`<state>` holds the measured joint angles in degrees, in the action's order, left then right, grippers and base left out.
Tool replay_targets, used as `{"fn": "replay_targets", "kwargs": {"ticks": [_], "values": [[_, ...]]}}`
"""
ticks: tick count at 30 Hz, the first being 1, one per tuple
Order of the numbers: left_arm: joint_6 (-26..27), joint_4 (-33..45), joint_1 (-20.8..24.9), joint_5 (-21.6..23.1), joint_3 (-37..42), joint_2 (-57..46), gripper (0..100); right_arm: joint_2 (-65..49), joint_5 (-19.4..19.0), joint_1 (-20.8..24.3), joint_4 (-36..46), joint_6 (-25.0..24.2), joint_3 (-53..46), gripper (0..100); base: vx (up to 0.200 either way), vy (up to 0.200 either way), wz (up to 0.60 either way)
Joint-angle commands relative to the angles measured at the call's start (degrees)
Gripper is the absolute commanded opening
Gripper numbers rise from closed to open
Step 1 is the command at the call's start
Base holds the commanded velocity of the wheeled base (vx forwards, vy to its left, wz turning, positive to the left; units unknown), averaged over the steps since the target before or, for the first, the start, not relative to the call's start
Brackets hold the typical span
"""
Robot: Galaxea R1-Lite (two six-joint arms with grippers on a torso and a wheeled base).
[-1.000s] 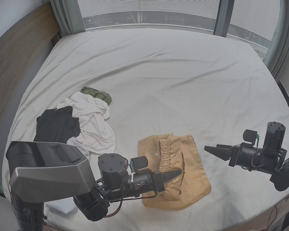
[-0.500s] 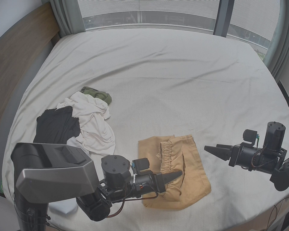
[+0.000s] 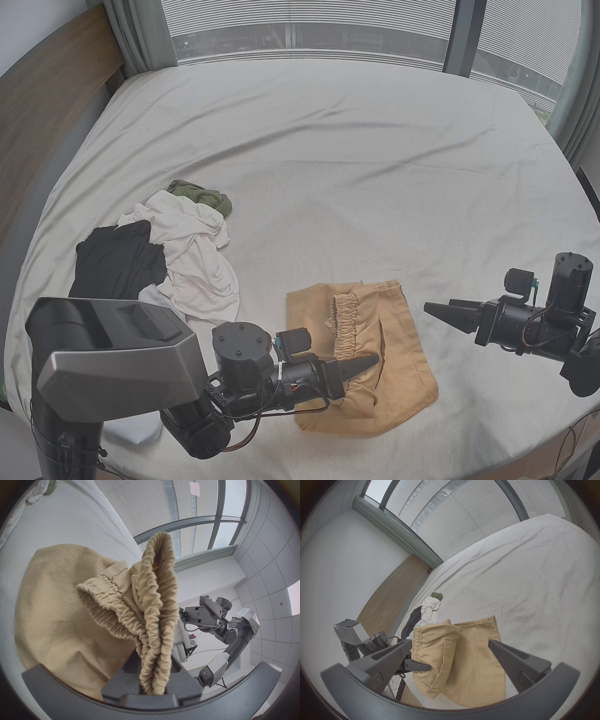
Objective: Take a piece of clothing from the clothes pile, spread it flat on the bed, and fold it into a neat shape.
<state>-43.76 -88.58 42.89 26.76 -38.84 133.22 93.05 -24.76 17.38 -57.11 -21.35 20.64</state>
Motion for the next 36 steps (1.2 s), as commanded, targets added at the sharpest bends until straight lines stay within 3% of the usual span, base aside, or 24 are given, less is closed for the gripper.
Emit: {"fn": "replay_targets", "kwargs": {"ticks": [1, 10, 11, 29, 36], "values": [[-0.09, -0.02, 0.0, 0.05, -0.1, 0.02, 0, 0.03, -0.03, 0.02, -0.02, -0.01, 0.02, 100, 0.0, 0.0, 0.0], [-0.01, -0.02, 0.0, 0.05, -0.1, 0.11, 0, 0.03, -0.03, 0.02, -0.02, -0.01, 0.02, 100, 0.0, 0.0, 0.0], [-0.01, -0.02, 0.0, 0.05, -0.1, 0.11, 100, 0.03, -0.03, 0.02, -0.02, -0.01, 0.02, 100, 0.0, 0.0, 0.0], [-0.01, -0.1, 0.62, -1.71, 0.61, -0.86, 100, -0.06, -0.03, 0.02, -0.02, 0.08, -0.07, 100, 0.0, 0.0, 0.0], [0.61, -0.1, -1.05, -2.5, 6.32, -8.59, 100, 0.03, -0.03, 0.11, -0.02, 0.08, -0.25, 100, 0.0, 0.0, 0.0]]}}
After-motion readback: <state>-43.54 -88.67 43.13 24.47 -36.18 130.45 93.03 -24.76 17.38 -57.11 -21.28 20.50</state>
